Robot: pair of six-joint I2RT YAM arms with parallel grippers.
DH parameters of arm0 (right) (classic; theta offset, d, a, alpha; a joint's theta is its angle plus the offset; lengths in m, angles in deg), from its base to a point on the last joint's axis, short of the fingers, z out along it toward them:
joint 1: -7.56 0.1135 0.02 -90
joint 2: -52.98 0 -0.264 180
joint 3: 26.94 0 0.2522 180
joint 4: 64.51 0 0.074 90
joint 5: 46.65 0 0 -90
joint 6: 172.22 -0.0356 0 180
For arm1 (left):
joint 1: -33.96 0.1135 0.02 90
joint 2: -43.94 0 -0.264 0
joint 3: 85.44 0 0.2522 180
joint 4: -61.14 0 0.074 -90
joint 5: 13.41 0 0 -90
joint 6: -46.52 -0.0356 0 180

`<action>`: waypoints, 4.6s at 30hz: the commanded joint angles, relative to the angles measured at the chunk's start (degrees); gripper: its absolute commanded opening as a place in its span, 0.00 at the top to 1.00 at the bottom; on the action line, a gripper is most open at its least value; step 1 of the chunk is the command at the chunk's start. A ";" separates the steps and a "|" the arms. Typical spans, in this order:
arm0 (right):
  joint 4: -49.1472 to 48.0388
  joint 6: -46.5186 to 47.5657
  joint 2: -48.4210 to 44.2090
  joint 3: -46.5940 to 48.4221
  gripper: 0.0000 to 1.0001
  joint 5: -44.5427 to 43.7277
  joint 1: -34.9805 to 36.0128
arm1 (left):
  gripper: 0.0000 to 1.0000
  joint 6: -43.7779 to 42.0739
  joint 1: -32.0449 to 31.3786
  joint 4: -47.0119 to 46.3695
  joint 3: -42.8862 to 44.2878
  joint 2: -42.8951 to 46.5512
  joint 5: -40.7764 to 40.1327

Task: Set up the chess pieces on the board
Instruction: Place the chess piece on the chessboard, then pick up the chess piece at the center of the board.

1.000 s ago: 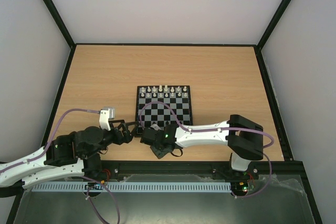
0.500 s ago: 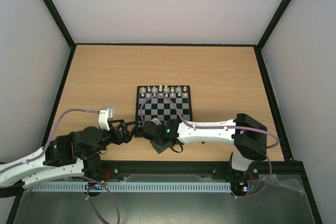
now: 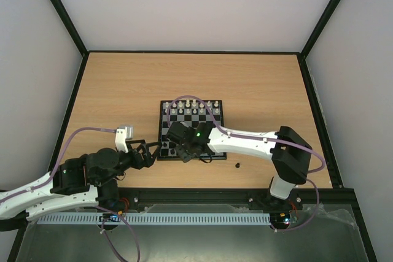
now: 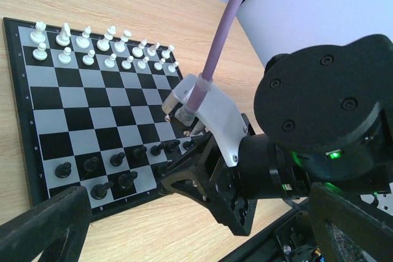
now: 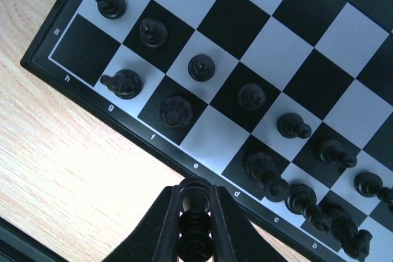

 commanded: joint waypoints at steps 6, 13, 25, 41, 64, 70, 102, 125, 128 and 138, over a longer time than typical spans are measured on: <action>3.91 3.03 4.15 3.07 0.87 -0.12 -1.95 | 0.01 -1.23 -0.22 -0.83 -0.27 0.38 -0.51; 3.37 3.74 5.62 3.30 0.87 0.44 -3.46 | 0.01 -1.51 -0.22 -1.15 -0.30 0.11 -0.61; 2.28 4.65 7.11 4.04 0.86 1.72 -4.42 | 0.01 -1.68 -0.24 -1.43 -0.35 -0.03 -0.69; 1.56 5.18 8.66 4.57 0.85 2.36 -5.10 | 0.01 -1.61 -0.24 -1.15 -0.36 0.24 -0.96; 0.98 5.65 10.06 5.56 0.84 3.51 -5.39 | 0.01 -1.65 -0.24 -0.80 -0.37 0.14 -1.57; 1.22 5.55 9.80 5.35 0.79 3.31 -5.39 | 0.01 -1.67 -0.24 -0.69 -0.35 0.15 -1.55; 6.71 1.43 -10.51 0.07 0.05 -4.32 -5.71 | 0.01 -2.07 -0.24 -3.08 0.27 -3.94 -2.05; 9.23 -17.94 -31.09 -21.17 0.00 -8.96 -10.83 | 0.01 -7.34 0.06 -9.30 5.22 -30.30 -5.62; 9.78 -20.69 -29.89 -21.99 0.02 -7.93 -10.84 | 0.01 -8.96 0.18 -10.74 5.05 -29.97 -5.03; 7.58 -29.29 -33.47 -31.78 0.10 -6.39 -11.10 | 0.01 -12.21 1.67 -18.52 0.21 -28.70 0.89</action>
